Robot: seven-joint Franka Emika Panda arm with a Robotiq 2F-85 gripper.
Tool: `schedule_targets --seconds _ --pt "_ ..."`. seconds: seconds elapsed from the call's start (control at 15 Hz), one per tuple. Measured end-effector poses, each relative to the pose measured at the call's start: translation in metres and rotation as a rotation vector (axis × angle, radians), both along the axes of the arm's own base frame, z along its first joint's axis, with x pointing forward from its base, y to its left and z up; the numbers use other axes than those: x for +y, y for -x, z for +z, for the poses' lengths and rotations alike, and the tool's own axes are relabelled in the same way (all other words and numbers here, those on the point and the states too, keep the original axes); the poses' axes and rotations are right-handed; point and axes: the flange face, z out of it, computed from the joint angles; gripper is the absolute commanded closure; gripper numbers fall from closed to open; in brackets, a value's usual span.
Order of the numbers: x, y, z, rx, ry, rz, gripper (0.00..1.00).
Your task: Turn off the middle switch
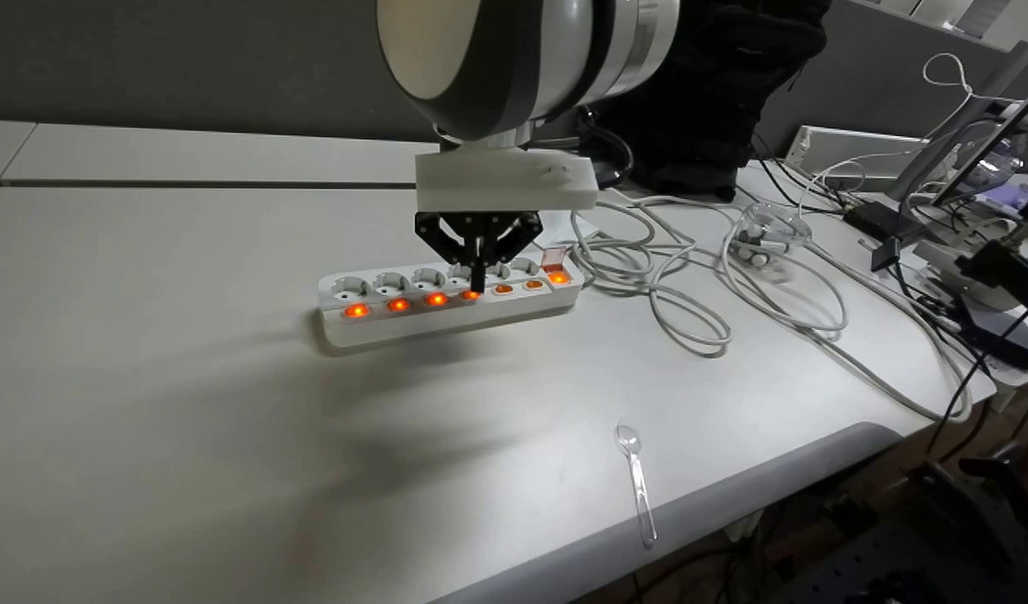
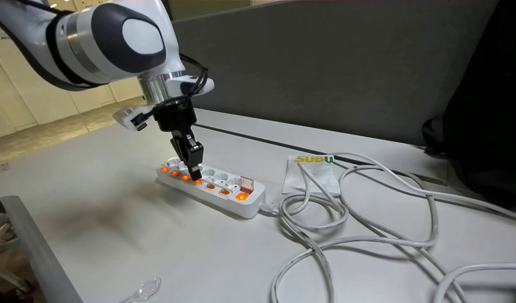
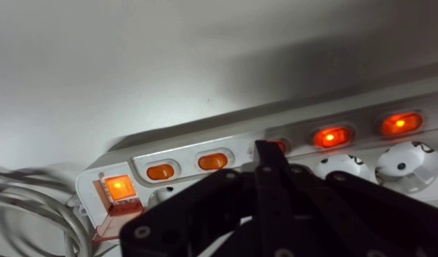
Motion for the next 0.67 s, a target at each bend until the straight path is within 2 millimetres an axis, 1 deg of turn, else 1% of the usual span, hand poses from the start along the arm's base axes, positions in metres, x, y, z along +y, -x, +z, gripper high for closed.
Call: schedule_targets --seconds 0.67 --pt "-0.0001 0.0021 -0.0034 0.016 -0.006 -0.019 1.0"
